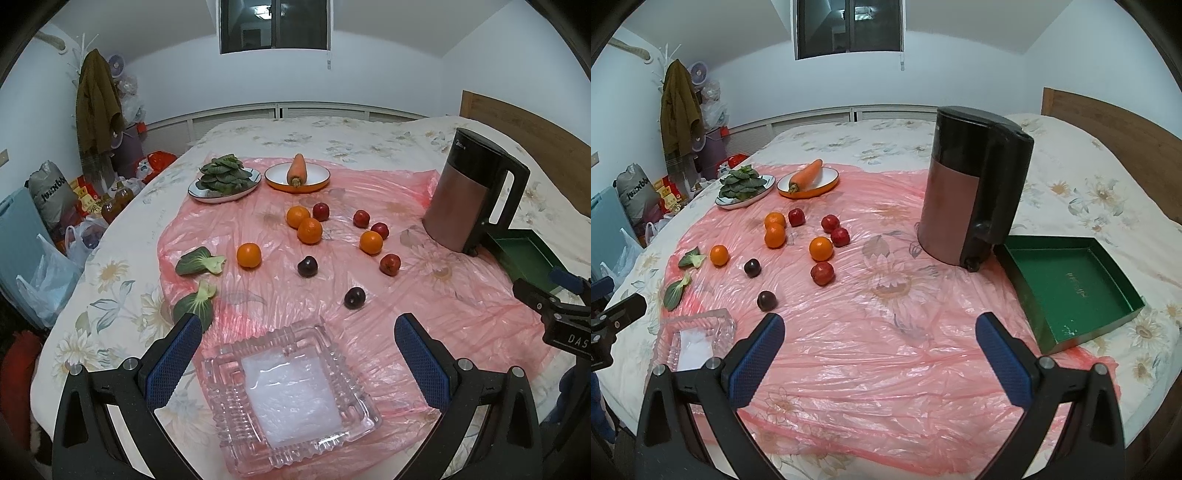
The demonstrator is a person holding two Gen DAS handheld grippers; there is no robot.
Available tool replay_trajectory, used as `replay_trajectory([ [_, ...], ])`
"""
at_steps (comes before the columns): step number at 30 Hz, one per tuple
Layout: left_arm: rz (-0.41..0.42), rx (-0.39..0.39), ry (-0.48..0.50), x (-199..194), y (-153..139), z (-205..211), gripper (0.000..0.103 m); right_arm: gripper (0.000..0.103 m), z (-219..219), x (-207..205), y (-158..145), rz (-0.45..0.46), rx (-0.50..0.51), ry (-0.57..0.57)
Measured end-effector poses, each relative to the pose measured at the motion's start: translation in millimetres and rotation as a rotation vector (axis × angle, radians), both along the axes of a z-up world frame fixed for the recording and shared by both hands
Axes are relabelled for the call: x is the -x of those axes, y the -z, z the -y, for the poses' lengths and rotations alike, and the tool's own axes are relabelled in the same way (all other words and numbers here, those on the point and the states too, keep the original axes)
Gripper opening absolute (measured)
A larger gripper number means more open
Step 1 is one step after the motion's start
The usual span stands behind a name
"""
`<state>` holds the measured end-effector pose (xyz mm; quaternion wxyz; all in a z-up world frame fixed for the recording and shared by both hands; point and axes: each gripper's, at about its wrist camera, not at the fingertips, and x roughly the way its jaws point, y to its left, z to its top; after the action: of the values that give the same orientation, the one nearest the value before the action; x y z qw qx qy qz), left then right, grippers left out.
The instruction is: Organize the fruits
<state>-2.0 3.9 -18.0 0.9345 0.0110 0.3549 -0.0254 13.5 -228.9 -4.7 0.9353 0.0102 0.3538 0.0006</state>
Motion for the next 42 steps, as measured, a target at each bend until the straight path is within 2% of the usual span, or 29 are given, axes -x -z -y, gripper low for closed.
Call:
replay_trajectory([
  [18, -0.021, 0.019, -0.016, 5.5, -0.3, -18.2, 0.102, 0.103, -8.2, 5.3, -9.0, 0.006, 0.037, 0.004],
  [31, -0.031, -0.003, -0.015, 6.0, 3.1, -25.3, 0.102, 0.103, -12.6, 6.8, -9.0, 0.003, 0.051, -0.006],
  [36, -0.082, -0.04, 0.017, 3.5, 9.7, -33.3, 0.102, 0.103, -19.0, 2.1, -13.1, 0.012, 0.024, -0.044],
  [42, -0.156, 0.02, 0.003, -2.8, 30.6, -49.7, 0.102, 0.103, -33.0, -20.4, -0.5, 0.006, -0.014, -0.133],
])
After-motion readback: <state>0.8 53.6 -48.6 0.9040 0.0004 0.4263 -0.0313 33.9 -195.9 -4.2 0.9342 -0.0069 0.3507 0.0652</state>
